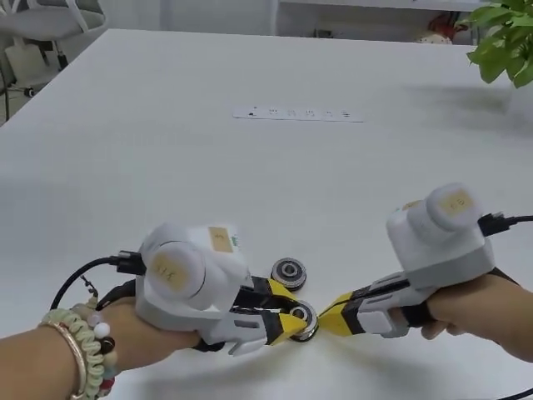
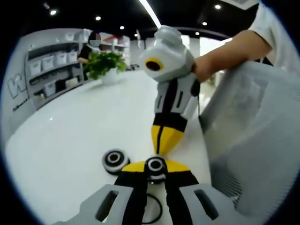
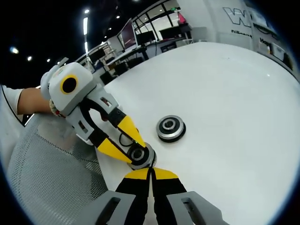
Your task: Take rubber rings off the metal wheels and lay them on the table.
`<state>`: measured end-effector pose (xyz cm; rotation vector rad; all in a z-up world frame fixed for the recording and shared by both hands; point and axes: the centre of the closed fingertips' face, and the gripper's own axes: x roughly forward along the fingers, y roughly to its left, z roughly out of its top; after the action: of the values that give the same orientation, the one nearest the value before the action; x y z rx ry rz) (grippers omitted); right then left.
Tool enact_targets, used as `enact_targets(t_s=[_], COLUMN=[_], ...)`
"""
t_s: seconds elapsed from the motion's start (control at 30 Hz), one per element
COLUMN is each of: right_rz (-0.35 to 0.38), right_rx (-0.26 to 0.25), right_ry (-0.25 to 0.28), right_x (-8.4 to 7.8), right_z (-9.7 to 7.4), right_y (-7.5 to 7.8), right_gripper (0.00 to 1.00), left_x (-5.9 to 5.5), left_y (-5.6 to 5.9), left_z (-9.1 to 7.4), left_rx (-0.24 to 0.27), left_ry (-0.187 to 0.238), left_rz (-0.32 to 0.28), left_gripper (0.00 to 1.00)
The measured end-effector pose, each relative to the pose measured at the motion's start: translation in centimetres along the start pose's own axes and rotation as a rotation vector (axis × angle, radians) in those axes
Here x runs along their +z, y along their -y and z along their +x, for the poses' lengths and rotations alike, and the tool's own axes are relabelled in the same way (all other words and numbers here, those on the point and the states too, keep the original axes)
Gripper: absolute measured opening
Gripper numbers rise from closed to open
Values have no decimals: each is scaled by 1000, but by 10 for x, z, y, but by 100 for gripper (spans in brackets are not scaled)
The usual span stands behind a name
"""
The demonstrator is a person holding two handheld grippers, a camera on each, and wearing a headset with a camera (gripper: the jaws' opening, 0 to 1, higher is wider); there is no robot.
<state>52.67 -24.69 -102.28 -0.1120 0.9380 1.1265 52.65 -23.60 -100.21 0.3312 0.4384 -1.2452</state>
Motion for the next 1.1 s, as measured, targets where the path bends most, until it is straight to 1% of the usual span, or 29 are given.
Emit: enact_targets(t_s=[0.1,0.27,0.3,0.4,0.57,0.63,0.67,0.7,0.73,0.83,1.1], right_rz=[5,20,18,47,59,87,117,128,140,164,172], right_rx=[3,6,1,12,14,24,37,33,41,46,47], right_ry=[4,13,25,44,44,54,67,62,68,77,80], right_x=[0,2,4,7,7,9,10,9,9,11,12], right_z=[-1,-2,-2,-6,-5,-5,-5,-6,-6,-7,-6], right_y=[0,0,1,2,0,-1,-3,-1,-1,-4,-8], right_gripper=[0,0,0,0,0,0,0,0,0,0,0], left_x=[0,0,0,0,0,0,0,0,0,0,0], left_y=[0,0,0,0,0,0,0,0,0,0,-1], left_z=[0,0,0,0,1,1,1,1,1,1,1], left_rx=[-3,0,0,1,2,2,2,1,1,1,3], left_ry=[10,7,6,5,5,5,5,4,4,4,7], left_rz=[-13,-9,-8,-6,-5,-6,-6,-6,-4,-3,-2], left_gripper=[14,14,14,14,14,14,14,14,14,14,14])
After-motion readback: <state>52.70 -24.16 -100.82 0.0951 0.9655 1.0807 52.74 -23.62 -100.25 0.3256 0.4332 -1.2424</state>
